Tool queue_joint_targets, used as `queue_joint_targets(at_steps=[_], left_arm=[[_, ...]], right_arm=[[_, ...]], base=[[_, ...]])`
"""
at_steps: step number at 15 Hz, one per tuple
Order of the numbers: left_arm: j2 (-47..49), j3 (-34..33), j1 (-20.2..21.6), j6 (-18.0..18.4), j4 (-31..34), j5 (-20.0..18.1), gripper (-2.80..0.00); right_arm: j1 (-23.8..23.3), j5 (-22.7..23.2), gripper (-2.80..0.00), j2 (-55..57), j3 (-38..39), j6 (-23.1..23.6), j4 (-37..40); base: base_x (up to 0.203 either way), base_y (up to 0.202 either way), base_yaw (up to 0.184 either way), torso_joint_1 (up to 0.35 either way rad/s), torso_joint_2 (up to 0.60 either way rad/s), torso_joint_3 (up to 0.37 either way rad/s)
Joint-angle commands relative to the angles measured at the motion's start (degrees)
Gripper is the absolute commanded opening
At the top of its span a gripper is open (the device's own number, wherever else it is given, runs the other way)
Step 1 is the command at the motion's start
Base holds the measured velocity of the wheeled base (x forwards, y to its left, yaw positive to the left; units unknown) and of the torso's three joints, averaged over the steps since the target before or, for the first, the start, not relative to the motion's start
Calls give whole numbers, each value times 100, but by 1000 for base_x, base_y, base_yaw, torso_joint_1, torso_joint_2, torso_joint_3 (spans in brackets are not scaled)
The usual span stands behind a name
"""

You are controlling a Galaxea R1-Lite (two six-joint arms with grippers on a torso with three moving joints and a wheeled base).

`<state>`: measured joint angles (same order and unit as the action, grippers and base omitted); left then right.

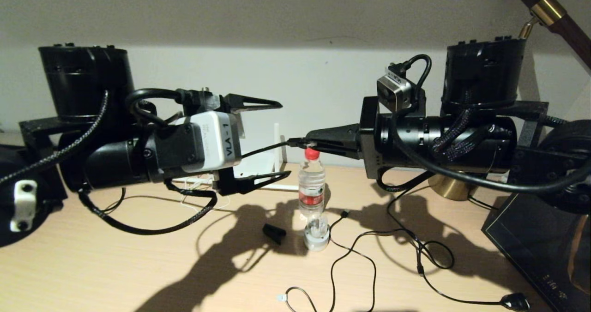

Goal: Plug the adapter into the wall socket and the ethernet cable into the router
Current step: Align cable and router interface

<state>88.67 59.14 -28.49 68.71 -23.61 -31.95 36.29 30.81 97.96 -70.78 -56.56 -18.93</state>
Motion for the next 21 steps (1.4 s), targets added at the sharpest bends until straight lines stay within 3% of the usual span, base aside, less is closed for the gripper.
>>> queue_joint_targets(at_steps=[1,4,6,10,21], left_arm=[[137,-202,27,36,-980,-419,0],[428,-198,19,38,-1501,-908,0],[570,-19,-7,39,-1669,-918,0],[853,498,-261,61,-2036,-1088,0],[1376,1235,-622,152,-2209,-1182,0]], right_arm=[[-334,618,-280,-142,-231,-875,16],[-957,1675,-280,-207,-572,-2004,26],[-1253,2182,-280,-185,-720,-2419,21],[-1274,2533,-280,-172,-726,-2525,106],[-1265,2746,-280,-207,-817,-2858,355]], base=[[0,0,0,0,0,0],[0,0,0,0,0,0],[0,0,0,0,0,0],[0,0,0,0,0,0],[0,0,0,0,0,0]])
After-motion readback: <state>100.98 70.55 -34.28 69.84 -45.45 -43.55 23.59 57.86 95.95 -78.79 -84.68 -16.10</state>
